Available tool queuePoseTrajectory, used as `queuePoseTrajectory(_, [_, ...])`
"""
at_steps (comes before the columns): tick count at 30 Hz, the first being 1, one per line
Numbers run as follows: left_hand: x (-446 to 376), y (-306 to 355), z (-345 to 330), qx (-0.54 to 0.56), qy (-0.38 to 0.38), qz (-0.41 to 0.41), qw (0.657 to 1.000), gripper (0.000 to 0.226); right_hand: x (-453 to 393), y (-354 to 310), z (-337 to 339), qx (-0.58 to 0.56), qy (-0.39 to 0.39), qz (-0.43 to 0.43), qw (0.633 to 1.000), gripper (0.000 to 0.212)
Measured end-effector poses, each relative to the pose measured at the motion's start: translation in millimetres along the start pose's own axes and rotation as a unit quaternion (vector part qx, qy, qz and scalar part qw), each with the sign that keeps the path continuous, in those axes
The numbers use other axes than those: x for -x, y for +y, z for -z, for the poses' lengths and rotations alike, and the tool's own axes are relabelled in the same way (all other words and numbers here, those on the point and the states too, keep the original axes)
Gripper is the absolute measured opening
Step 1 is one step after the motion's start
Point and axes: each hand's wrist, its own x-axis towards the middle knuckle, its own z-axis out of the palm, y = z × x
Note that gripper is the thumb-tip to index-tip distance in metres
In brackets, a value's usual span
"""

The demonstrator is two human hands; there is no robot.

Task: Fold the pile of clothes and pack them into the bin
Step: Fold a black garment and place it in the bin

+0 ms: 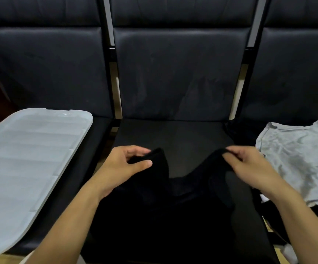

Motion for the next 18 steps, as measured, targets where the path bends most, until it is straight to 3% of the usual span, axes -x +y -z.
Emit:
queuePoseTrajectory(4, [-11.2, -19.0, 19.4, -0.191, 0.207, 0.017, 0.959, 0.010, -8.8, 14.4, 29.2, -0.076, 0.212, -0.105, 0.969, 0.036])
queuePoseTrajectory(7, [-7.8, -15.7, 30.2, -0.161, 0.339, -0.051, 0.926, 0.003, -4.1, 26.5, 42.2, 0.035, 0.254, -0.100, 0.961, 0.050])
queuePoseTrajectory(11, [-2.2, -7.9, 27.3, -0.127, 0.388, -0.080, 0.910, 0.003, -0.3, 25.8, 37.9, 0.136, 0.243, -0.050, 0.959, 0.052])
queuePoseTrajectory(14, [-2.7, -3.7, 27.9, -0.094, 0.419, -0.081, 0.899, 0.003, -2.6, 21.3, 36.0, 0.059, 0.248, -0.032, 0.966, 0.047])
queuePoseTrajectory(18, [-2.9, -2.8, 33.6, -0.094, 0.449, -0.094, 0.884, 0.008, -0.5, 14.3, 39.7, 0.005, 0.328, -0.026, 0.944, 0.045])
